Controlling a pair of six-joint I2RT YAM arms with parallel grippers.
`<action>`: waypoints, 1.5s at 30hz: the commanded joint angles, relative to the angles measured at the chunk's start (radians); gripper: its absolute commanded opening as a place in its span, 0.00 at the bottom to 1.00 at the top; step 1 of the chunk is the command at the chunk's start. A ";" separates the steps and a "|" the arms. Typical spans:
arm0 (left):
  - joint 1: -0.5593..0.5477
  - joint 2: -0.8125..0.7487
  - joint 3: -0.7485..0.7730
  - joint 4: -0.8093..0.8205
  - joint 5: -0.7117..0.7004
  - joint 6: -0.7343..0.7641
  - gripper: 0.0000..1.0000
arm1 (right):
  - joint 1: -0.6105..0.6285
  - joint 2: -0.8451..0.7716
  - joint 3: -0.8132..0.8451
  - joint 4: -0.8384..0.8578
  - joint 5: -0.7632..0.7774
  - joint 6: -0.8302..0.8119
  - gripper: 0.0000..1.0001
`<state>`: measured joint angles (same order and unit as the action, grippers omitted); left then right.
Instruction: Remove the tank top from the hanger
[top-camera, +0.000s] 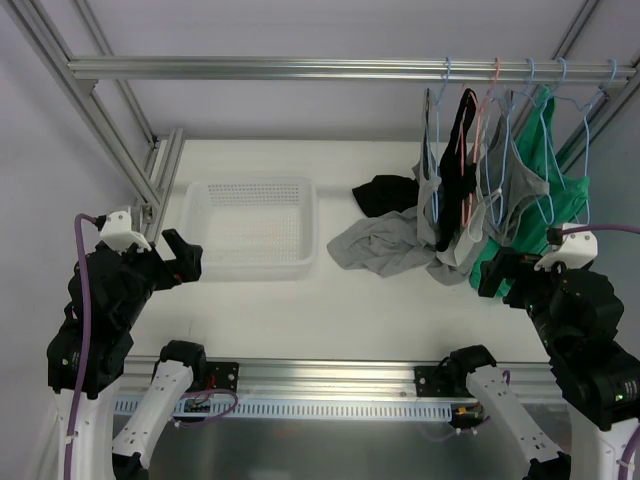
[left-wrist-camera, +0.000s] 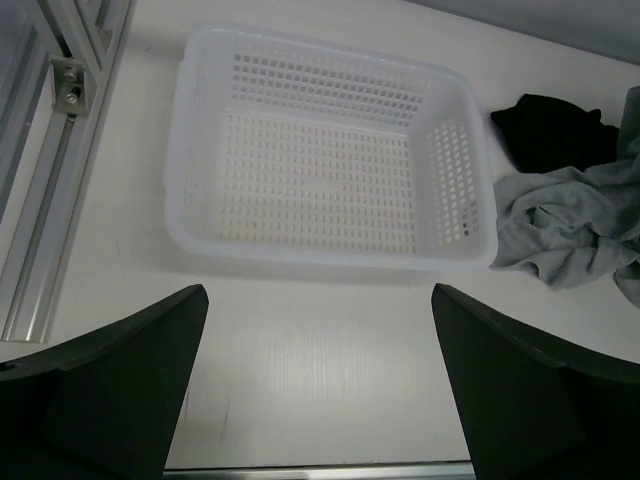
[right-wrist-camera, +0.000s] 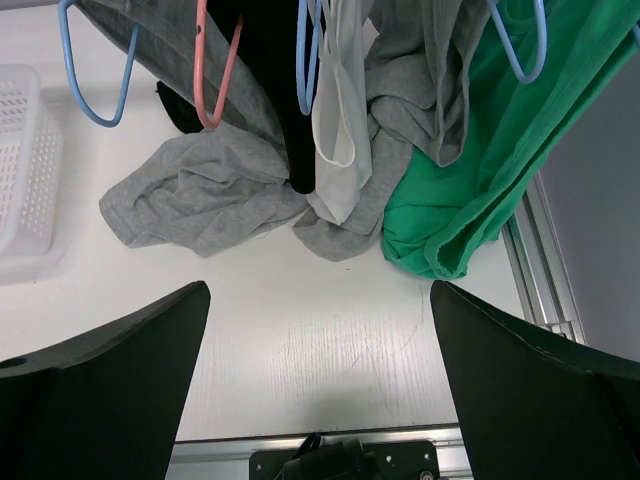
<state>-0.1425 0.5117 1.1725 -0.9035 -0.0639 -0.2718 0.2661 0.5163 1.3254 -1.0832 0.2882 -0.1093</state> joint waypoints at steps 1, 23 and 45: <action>0.004 -0.002 -0.004 0.011 -0.019 0.002 0.99 | 0.004 -0.006 -0.002 0.042 0.020 -0.006 1.00; 0.004 -0.007 -0.054 0.012 0.053 -0.024 0.99 | 0.010 0.552 0.556 0.102 -0.387 0.000 0.89; 0.004 -0.025 -0.163 0.034 0.073 -0.050 0.99 | 0.125 0.878 0.546 0.315 0.005 -0.118 0.16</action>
<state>-0.1425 0.4946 1.0161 -0.9016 -0.0040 -0.3046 0.3828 1.4242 1.8793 -0.8577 0.2573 -0.2291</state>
